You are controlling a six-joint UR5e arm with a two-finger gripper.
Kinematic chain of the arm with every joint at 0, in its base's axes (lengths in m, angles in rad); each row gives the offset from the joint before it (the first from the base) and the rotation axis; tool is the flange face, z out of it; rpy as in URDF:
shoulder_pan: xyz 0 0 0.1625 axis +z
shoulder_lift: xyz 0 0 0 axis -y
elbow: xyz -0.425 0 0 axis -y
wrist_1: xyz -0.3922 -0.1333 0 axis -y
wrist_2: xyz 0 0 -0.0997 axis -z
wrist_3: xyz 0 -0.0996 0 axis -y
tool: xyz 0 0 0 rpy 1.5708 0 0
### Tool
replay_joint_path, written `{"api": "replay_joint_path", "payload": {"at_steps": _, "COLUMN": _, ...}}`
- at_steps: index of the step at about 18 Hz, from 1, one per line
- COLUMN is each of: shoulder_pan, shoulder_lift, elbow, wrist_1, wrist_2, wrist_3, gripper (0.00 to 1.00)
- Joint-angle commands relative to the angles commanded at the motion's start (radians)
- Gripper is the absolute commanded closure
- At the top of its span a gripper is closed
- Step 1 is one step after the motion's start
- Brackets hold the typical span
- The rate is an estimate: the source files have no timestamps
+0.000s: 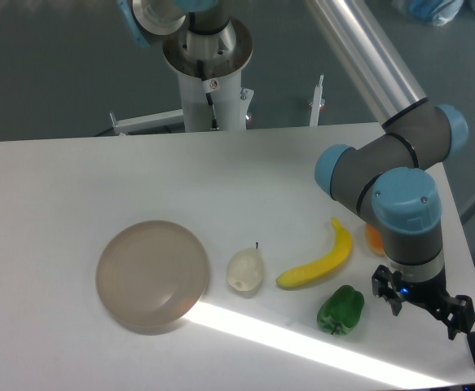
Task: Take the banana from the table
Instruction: 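Raise the gripper slightly above the table near the banana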
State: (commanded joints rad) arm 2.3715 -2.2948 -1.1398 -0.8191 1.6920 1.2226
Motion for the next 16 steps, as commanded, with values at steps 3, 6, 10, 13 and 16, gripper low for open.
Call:
{"api": "replay_joint_path", "payload": {"at_steps": 3, "shoulder_pan": 0.006, "shoulder_lift": 0.008, "elbow": -0.009, "wrist_1": 0.000, "wrist_2": -0.009, "wrist_3": 0.003, "gripper": 0.00}}
{"api": "replay_joint_path", "payload": {"at_steps": 6, "shoulder_pan": 0.006, "shoulder_lift": 0.011, "elbow": -0.015, "wrist_1": -0.003, "wrist_2": -0.012, "wrist_3": 0.000, "gripper": 0.00}}
{"api": "replay_joint_path", "payload": {"at_steps": 10, "shoulder_pan": 0.009, "shoulder_lift": 0.025, "elbow": -0.040, "wrist_1": -0.005, "wrist_2": -0.014, "wrist_3": 0.002, "gripper": 0.00}}
{"api": "replay_joint_path", "payload": {"at_steps": 13, "shoulder_pan": 0.008, "shoulder_lift": 0.040, "elbow": -0.046, "wrist_1": -0.015, "wrist_2": -0.012, "wrist_3": 0.000, "gripper": 0.00}}
{"api": "replay_joint_path", "payload": {"at_steps": 16, "shoulder_pan": 0.009, "shoulder_lift": 0.089, "elbow": -0.087, "wrist_1": -0.069, "wrist_2": -0.012, "wrist_3": 0.002, "gripper": 0.00}}
